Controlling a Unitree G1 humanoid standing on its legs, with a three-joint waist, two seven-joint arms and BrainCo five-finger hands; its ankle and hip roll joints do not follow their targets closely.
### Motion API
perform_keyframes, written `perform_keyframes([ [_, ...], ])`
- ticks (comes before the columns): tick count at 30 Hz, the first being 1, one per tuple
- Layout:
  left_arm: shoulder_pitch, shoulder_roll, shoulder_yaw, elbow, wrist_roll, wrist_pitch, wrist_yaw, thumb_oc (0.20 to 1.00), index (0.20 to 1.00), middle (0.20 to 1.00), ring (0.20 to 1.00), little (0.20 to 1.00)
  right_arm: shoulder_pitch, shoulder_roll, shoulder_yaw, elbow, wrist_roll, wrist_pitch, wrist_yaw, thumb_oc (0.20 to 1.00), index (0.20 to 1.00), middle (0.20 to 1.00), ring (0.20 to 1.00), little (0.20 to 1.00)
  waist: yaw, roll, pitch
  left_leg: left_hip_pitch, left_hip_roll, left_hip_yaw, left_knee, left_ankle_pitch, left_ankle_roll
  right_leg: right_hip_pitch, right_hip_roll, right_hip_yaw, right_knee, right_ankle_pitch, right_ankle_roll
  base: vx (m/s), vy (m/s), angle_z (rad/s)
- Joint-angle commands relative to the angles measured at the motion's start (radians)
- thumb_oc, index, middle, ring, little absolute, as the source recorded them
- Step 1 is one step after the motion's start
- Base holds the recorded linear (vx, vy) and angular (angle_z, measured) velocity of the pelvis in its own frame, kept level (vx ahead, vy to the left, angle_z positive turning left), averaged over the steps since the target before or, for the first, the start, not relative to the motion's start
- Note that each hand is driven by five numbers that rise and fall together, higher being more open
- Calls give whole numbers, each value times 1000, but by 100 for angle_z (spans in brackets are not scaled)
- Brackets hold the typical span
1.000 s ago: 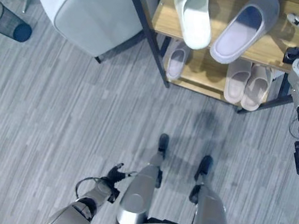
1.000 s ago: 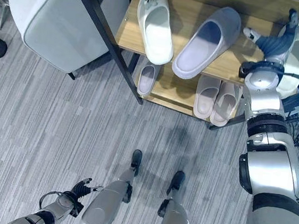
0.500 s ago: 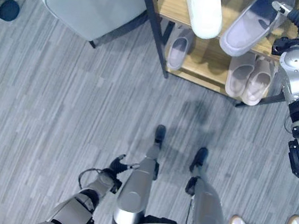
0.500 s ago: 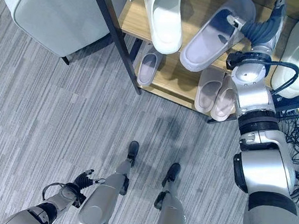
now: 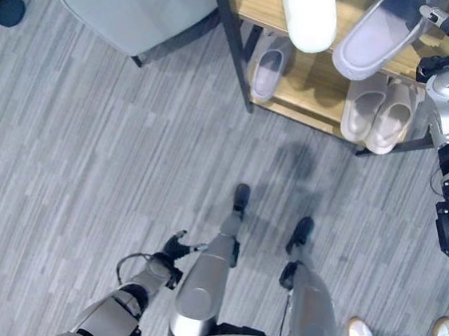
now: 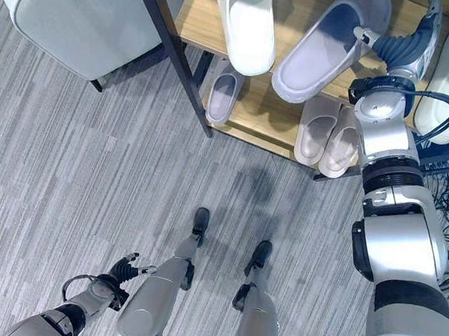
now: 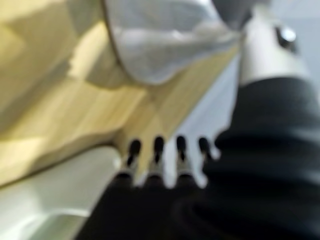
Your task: Arrange the slippers neatly on the shoe rack.
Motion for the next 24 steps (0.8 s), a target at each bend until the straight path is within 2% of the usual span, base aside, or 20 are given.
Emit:
perform_keyframes([
  [1,25,10,36,47,-32,4,32,1000,1000,1000,1000,1000,-65,-65,43,-90,-56,-11,-37,1000,1000,1000,1000,1000,25,-50,12,-70,-10,-69,130,-174,-48,5,-78,42,52,-51,63,22,-16,6],
  [5,54,4,27,82,21,21,17,1000,1000,1000,1000,1000,-66,-53,13,-84,-38,-25,-64,1000,1000,1000,1000,1000,36,-53,12,-76,-10,-67,128,-174,-49,2,-76,41,44,-48,64,19,0,8],
  [10,65,4,51,96,12,26,14,1000,1000,1000,1000,1000,-47,-49,4,-92,-46,-15,-58,1000,1000,1000,1000,1000,41,-60,12,-92,-11,-77,124,-171,-50,-5,-73,34,38,-47,64,6,-8,1],
  [11,65,4,51,96,12,26,14,1000,1000,1000,1000,1000,-47,-49,4,-92,-46,-15,-58,645,645,645,645,645,40,-60,12,-92,-11,-77,124,-171,-50,-5,-73,34,38,-47,64,10,-15,4],
  [12,61,4,48,91,9,24,13,1000,1000,1000,1000,1000,-46,-47,3,-80,-44,-15,-59,200,200,200,200,200,40,-61,13,-94,-12,-79,123,-170,-50,-7,-73,34,38,-47,64,4,-2,4],
  [24,47,7,57,57,-43,10,24,1000,1000,1000,1000,1000,34,-64,11,10,-64,11,-35,200,200,200,200,200,22,-66,29,-103,-13,-71,142,-177,-48,-19,-72,45,47,-48,65,-2,0,0],
])
